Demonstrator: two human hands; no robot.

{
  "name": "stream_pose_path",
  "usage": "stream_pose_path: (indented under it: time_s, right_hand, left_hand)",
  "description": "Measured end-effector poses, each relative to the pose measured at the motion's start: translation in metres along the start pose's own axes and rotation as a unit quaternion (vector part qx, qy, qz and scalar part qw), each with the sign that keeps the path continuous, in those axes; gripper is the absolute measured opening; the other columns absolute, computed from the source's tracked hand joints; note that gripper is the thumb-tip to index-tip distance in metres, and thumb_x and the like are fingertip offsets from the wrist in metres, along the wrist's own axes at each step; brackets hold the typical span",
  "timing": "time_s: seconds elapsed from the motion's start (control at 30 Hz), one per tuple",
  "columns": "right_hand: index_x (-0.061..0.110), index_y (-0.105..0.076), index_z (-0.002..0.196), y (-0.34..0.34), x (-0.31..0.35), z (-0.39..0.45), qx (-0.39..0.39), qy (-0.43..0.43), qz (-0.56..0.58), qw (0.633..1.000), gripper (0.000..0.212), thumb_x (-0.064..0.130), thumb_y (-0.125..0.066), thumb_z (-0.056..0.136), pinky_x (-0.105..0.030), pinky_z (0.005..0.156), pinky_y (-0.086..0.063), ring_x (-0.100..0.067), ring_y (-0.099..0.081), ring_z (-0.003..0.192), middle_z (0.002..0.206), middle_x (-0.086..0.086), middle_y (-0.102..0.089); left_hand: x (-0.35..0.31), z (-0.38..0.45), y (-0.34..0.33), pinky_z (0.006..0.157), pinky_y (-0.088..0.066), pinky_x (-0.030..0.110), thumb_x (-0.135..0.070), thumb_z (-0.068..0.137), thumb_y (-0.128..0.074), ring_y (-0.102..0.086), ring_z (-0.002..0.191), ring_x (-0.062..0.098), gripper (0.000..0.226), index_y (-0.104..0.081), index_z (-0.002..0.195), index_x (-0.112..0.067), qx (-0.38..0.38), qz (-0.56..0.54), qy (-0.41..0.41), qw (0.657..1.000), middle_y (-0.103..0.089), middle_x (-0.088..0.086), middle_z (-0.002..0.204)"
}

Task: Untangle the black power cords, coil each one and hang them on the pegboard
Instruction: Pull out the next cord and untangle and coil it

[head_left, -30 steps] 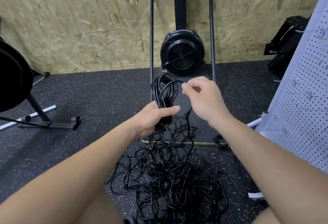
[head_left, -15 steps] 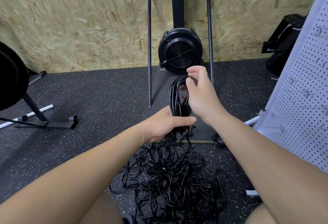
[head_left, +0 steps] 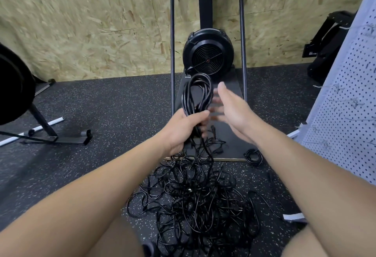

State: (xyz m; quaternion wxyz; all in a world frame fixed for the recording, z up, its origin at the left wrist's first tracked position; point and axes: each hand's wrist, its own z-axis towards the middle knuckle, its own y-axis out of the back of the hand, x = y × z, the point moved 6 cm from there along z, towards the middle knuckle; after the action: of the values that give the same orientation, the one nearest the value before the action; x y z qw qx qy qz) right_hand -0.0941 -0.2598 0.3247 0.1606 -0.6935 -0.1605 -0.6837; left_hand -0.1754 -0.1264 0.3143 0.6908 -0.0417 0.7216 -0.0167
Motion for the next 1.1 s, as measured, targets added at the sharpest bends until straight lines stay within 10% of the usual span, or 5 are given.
stream_pose_path:
  time_s: [0.3, 0.53, 0.63, 0.83, 1.1]
  right_hand:
    - [0.007, -0.065, 0.134, -0.038, -0.058, -0.038, 0.291, -0.199, -0.123, 0.928, 0.068, 0.068, -0.046, 0.109, -0.045, 0.120, -0.047, -0.027, -0.071, 0.129, 0.127, -0.013, -0.079]
    - [0.008, -0.069, 0.096, -0.018, -0.040, -0.020, 0.201, -0.186, -0.156, 0.949, 0.016, 0.020, -0.076, 0.103, -0.036, 0.083, -0.065, -0.016, -0.069, 0.073, 0.085, -0.006, -0.065]
    - [0.009, -0.064, 0.086, -0.008, -0.018, -0.018, 0.167, -0.162, -0.195, 0.953, 0.020, 0.013, -0.077, 0.100, -0.026, 0.053, -0.038, -0.012, -0.043, 0.054, 0.070, -0.002, -0.053]
    - [0.005, -0.078, 0.101, -0.010, 0.043, -0.035, 0.188, 0.035, -0.194, 0.962, 0.012, 0.016, -0.082, 0.098, -0.036, 0.079, -0.045, -0.020, -0.055, 0.072, 0.077, -0.009, -0.067]
    - [0.006, -0.082, 0.101, 0.001, 0.080, -0.031, 0.077, 0.150, -0.056, 0.984, 0.016, 0.018, -0.073, 0.106, -0.040, 0.059, -0.027, -0.026, -0.035, 0.061, 0.070, -0.009, -0.049]
  left_hand:
    - [-0.024, 0.015, 0.036, 0.061, -0.047, 0.030, -0.011, 0.106, -0.064, -0.050, 0.067, 0.016, 0.008, -0.057, 0.105, -0.007, -0.113, -0.116, -0.051, 0.985, -0.051, 0.003, 0.079]
    - [-0.023, 0.014, 0.075, 0.069, -0.038, 0.039, -0.017, 0.101, -0.070, -0.055, 0.061, 0.019, 0.025, -0.060, 0.078, -0.016, -0.196, -0.098, -0.034, 0.975, -0.054, 0.003, 0.076]
    - [-0.025, 0.013, 0.080, 0.070, -0.035, 0.038, -0.019, 0.099, -0.071, -0.057, 0.059, 0.019, 0.028, -0.059, 0.073, -0.020, -0.203, -0.082, -0.025, 0.975, -0.054, 0.002, 0.074]
    - [-0.026, 0.012, 0.085, 0.059, -0.035, 0.032, -0.019, 0.096, -0.067, -0.059, 0.061, 0.023, 0.026, -0.056, 0.073, -0.019, -0.235, -0.017, 0.003, 0.972, -0.054, 0.007, 0.073]
    - [-0.032, 0.022, 0.056, 0.064, -0.041, 0.030, -0.033, 0.103, -0.073, -0.057, 0.063, 0.014, 0.018, -0.067, 0.106, -0.017, -0.117, -0.087, 0.004, 0.989, -0.060, -0.002, 0.083]
